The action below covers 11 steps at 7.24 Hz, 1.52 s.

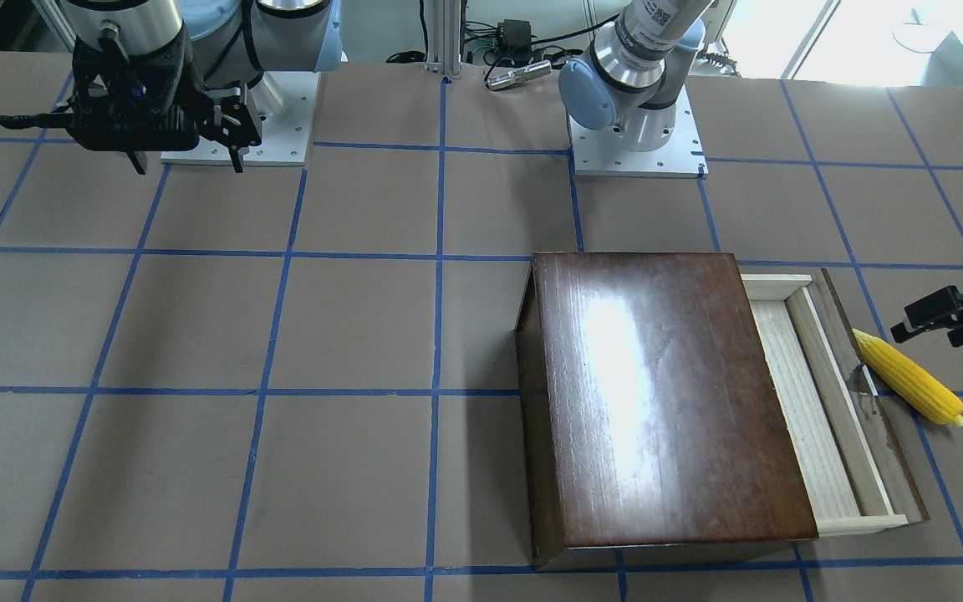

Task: Open drawer and put corn inside
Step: 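Grasp the yellow corn cob with the left gripper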

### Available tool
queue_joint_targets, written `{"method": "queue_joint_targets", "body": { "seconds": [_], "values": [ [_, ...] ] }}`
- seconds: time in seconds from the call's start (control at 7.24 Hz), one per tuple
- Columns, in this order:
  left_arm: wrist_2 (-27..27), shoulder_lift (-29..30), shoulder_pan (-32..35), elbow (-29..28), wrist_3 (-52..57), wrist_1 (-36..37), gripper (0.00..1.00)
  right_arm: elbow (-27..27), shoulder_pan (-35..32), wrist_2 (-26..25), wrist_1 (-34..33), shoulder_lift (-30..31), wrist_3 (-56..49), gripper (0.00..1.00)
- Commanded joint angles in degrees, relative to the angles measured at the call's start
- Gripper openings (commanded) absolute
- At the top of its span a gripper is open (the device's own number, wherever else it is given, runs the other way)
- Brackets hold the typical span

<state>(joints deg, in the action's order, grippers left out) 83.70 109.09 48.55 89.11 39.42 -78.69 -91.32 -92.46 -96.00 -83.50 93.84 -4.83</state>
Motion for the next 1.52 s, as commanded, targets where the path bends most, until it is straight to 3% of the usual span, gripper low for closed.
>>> {"method": "queue_joint_targets", "body": {
  "seconds": [0.0,0.28,0.55,0.69,1.38],
  "values": [
    [0.32,2.61,-4.15,0.54,0.22,6.12,1.00,0.00,0.00,-0.06,0.00,0.03,0.00,1.00],
    [7.16,7.43,-4.17,1.16,0.05,17.03,1.00,0.00,0.00,0.02,0.00,0.03,0.00,1.00],
    [6.74,11.30,-4.08,1.16,-0.57,19.96,0.98,0.00,0.00,0.02,0.00,0.03,0.00,1.00],
    [6.48,12.80,-3.99,1.33,-1.18,20.41,0.86,0.00,0.00,0.02,0.00,0.03,0.00,1.00],
    [5.16,14.93,-3.64,1.07,-3.91,20.95,1.00,0.00,0.00,0.02,0.00,-0.06,0.00,1.00]
  ]
}}
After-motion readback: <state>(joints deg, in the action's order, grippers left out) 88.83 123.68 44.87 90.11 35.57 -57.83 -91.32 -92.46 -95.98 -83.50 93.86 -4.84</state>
